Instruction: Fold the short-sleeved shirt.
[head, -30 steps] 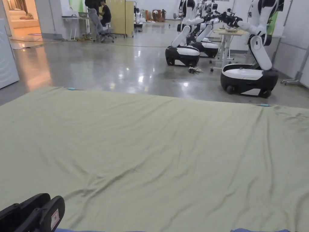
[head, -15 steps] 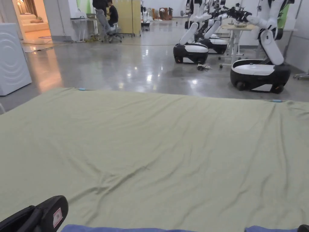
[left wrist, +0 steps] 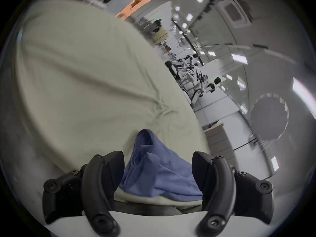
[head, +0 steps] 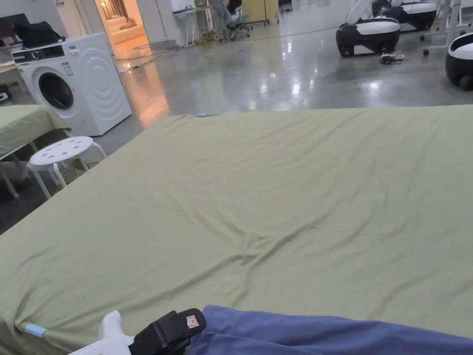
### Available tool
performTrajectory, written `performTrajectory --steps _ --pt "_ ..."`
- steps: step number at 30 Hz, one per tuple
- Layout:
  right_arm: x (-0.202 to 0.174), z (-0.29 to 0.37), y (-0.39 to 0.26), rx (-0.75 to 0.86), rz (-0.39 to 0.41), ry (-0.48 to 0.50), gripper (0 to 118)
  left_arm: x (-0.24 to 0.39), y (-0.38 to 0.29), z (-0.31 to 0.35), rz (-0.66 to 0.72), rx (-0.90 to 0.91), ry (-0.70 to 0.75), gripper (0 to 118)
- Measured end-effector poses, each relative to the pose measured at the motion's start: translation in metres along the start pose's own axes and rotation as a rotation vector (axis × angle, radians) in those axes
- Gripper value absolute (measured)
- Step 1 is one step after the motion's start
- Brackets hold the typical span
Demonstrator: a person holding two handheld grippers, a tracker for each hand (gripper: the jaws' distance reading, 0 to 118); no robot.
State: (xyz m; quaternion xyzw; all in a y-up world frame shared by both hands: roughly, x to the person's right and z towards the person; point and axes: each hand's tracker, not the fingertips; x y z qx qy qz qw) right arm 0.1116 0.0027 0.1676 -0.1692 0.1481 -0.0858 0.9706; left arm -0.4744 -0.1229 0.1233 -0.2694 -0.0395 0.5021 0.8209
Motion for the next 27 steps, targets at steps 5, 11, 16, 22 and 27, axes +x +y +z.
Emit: performTrajectory --steps 5,11,16,22,27 --pt "0.005 0.006 -0.003 -0.012 0.006 -0.016 0 -0.005 -0.001 -0.021 0.125 -0.029 -0.137 80" --pt "0.007 0.006 -0.008 -0.035 -0.038 -0.021 0 -0.002 -0.014 -0.05 0.106 -0.095 -0.103 9" --pt "0.007 0.007 -0.011 -0.051 -0.031 -0.029 0 -0.008 -0.004 -0.044 0.163 -0.025 -0.108 7" --pt "0.012 0.01 -0.012 -0.049 -0.034 -0.03 0 0.04 0.039 -0.006 -0.022 0.072 -0.08 7" --pt "0.023 0.01 -0.017 -0.052 -0.079 -0.038 0 0.082 0.072 0.011 -0.269 0.111 0.058 7"
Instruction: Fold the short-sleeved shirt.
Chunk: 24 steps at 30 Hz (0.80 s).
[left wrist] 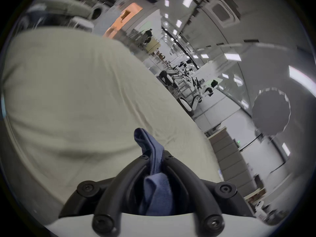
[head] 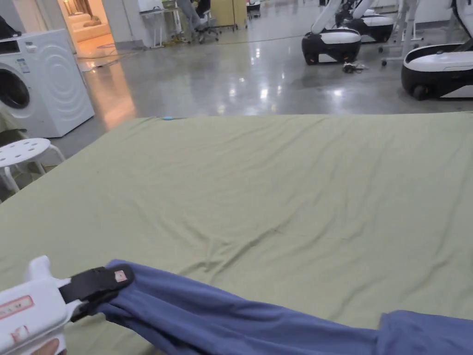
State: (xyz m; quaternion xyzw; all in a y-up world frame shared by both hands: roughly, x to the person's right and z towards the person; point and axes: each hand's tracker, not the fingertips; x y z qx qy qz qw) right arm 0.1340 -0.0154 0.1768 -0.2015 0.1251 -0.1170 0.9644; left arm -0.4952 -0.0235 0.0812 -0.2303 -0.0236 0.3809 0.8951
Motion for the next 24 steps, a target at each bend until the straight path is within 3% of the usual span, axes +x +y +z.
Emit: performTrajectory --steps 7,12,15,16,17,19,20,24 --pt "0.012 0.001 -0.005 0.009 -0.1 0.017 0 0.109 -0.069 -0.043 -0.107 -0.132 -0.186 7" --pt "0.012 0.015 -0.002 0.018 -0.031 0.008 0 0.149 -0.16 -0.122 -0.183 -0.361 -0.179 7" --pt "0.015 0.022 -0.003 0.017 -0.012 -0.008 0 0.158 -0.186 -0.149 -0.131 -0.427 -0.191 9" --pt "0.017 0.024 -0.005 0.017 -0.008 -0.02 0 0.161 -0.191 -0.152 -0.137 -0.429 -0.188 13" --pt "0.02 0.024 -0.007 0.017 -0.006 -0.036 0 0.163 -0.191 -0.155 -0.145 -0.438 -0.198 24" --pt "0.025 0.024 -0.01 0.009 -0.023 -0.052 0 0.166 -0.185 -0.153 -0.114 -0.453 -0.253 63" --pt "0.028 0.024 -0.012 0.004 -0.042 -0.049 0 0.172 -0.181 -0.147 -0.094 -0.452 -0.283 69" --pt "0.034 0.021 -0.017 -0.008 -0.081 -0.042 0 0.163 -0.157 -0.131 -0.136 -0.371 -0.285 66"
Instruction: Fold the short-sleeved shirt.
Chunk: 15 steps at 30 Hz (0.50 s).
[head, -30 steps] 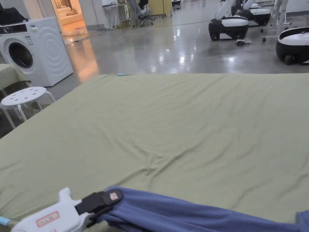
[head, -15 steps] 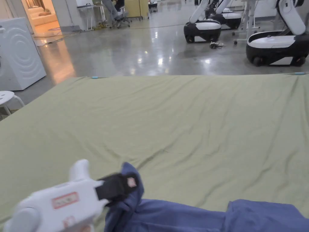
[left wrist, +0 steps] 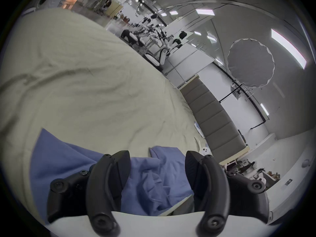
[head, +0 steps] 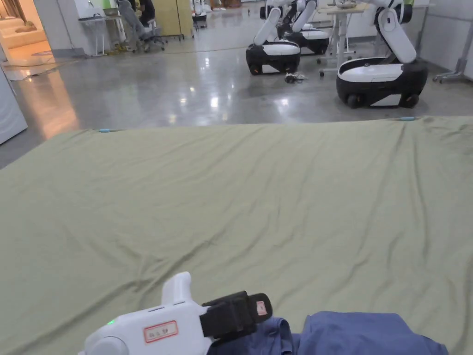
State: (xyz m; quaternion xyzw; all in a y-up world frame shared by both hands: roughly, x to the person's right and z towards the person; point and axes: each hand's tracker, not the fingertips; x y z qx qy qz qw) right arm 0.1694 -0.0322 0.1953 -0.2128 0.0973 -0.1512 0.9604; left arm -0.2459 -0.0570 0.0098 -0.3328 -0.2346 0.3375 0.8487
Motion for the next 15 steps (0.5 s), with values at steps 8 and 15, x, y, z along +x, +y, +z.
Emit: performTrajectory --steps 8,15 --pt "-0.007 -0.007 -0.003 -0.028 -0.019 0.015 0 -0.014 -0.053 -0.06 0.002 -0.18 0.091 2" --pt "-0.014 -0.009 -0.005 -0.057 0.028 0.018 0 -0.01 -0.043 -0.044 -0.024 -0.164 0.086 1"
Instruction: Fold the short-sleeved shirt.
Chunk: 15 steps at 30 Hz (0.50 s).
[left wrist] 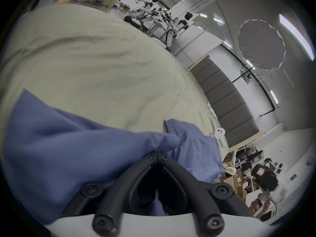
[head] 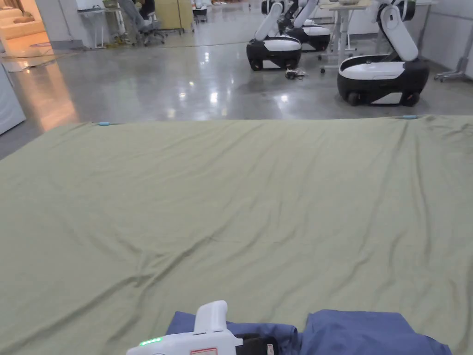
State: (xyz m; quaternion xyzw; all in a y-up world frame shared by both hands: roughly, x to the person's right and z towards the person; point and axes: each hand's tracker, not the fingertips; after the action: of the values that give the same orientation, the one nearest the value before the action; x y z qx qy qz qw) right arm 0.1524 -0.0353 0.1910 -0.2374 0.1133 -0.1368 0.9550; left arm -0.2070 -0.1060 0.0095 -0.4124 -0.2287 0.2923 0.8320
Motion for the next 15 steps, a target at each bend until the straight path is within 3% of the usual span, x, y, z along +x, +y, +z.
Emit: performTrajectory --steps 2,3,5,6,11,13,15 --pt "0.0 -0.003 -0.002 -0.002 -0.009 0.01 0 -0.005 0.012 0.043 -0.007 0.106 -0.01 3" --pt "0.001 -0.006 -0.004 -0.002 -0.016 0.015 0 -0.012 0.015 0.064 -0.007 0.158 -0.001 13" --pt "0.003 -0.012 -0.006 -0.012 -0.048 0.038 0 -0.035 0.02 0.107 0.042 0.268 0.036 65" --pt "0.004 -0.015 -0.007 -0.017 -0.06 0.048 0 -0.048 0.022 0.122 0.095 0.293 0.032 77" --pt "0.006 -0.025 -0.008 -0.034 -0.084 0.067 0 -0.132 0.012 0.141 0.509 0.267 -0.078 77" --pt "0.007 -0.023 -0.008 -0.032 -0.097 0.07 0 -0.142 0.004 0.119 0.601 0.221 -0.128 74" --pt "0.007 -0.017 -0.007 -0.026 -0.105 0.073 0 -0.136 0.001 0.112 0.607 0.267 -0.273 74"
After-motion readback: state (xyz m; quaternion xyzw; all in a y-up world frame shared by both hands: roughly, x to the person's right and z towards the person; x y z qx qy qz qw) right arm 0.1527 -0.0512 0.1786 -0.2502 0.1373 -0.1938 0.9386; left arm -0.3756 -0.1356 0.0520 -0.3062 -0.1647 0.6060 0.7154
